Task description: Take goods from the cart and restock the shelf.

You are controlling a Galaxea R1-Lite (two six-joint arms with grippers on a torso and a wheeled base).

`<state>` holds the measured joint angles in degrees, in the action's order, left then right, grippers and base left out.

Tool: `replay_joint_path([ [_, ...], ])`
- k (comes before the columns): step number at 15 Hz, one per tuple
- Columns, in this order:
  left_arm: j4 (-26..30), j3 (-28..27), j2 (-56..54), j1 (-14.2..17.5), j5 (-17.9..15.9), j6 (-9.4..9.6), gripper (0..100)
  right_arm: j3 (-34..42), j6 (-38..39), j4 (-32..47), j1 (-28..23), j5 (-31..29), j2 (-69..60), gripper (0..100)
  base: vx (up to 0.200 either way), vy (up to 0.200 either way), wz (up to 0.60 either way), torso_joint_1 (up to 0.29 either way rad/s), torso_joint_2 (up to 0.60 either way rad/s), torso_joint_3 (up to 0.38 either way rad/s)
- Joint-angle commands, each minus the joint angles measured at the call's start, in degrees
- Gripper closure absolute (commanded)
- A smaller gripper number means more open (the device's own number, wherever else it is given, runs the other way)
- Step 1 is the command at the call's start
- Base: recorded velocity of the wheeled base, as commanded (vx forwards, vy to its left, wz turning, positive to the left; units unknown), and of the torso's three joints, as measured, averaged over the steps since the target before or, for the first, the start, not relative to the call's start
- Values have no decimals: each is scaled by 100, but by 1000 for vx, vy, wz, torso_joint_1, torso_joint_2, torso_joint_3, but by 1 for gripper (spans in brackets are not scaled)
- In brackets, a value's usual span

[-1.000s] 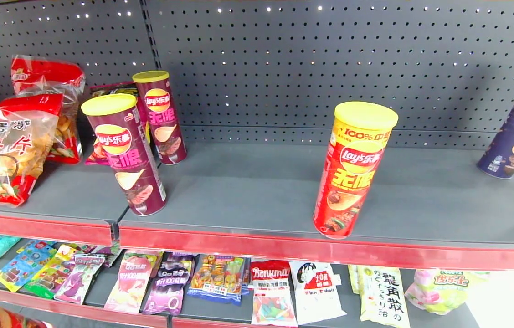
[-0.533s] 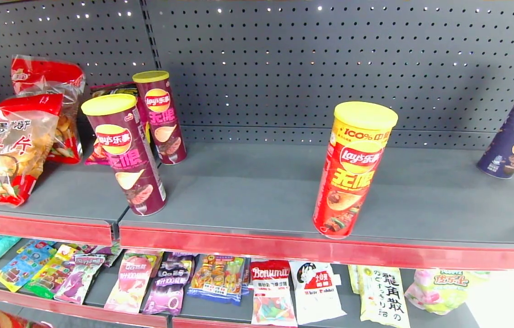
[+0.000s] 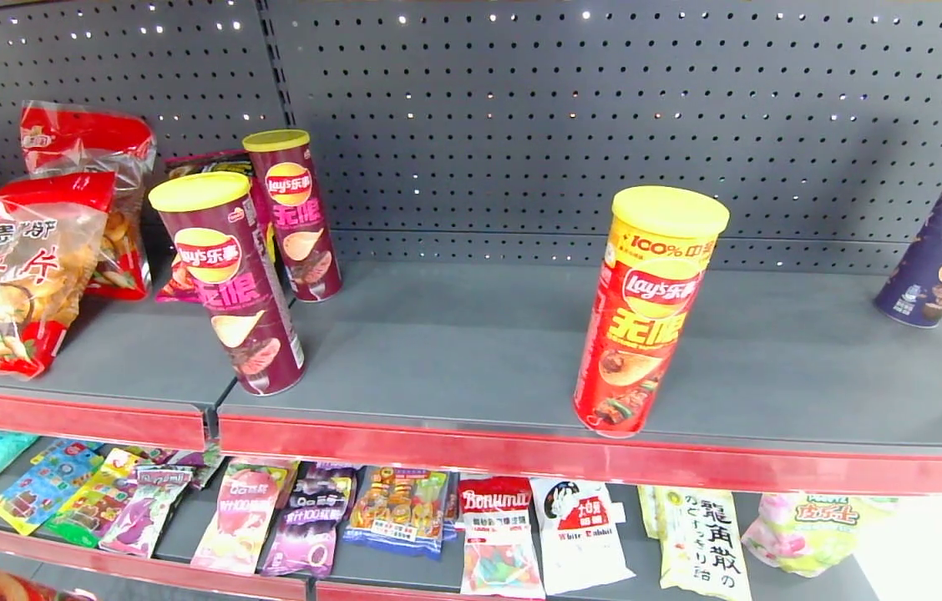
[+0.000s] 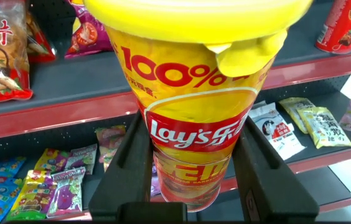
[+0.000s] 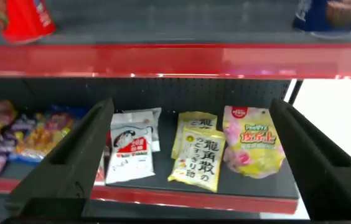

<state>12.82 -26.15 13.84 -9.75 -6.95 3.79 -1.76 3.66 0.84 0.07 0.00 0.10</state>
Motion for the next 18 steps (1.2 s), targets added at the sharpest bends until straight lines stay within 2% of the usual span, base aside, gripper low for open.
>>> replay_joint_path([
  [1,1,-4,-13,0,1,-1,100,88,-199,-58,10,-44,-1,0,0,0,0,0,0,0],
  [2,1,-4,-13,0,1,-1,100,176,-779,-84,1,132,-1,0,0,0,0,0,0,0],
  [5,1,-13,5,0,1,-1,100,167,-357,-84,1,149,-1,0,0,0,0,0,0,0],
  [13,1,13,5,0,1,-1,100,176,-375,-84,1,141,-1,0,0,0,0,0,0,0],
  [18,1,-22,5,0,-26,-28,100,176,-357,-84,1,149,-1,0,0,0,-600,3,0,2],
])
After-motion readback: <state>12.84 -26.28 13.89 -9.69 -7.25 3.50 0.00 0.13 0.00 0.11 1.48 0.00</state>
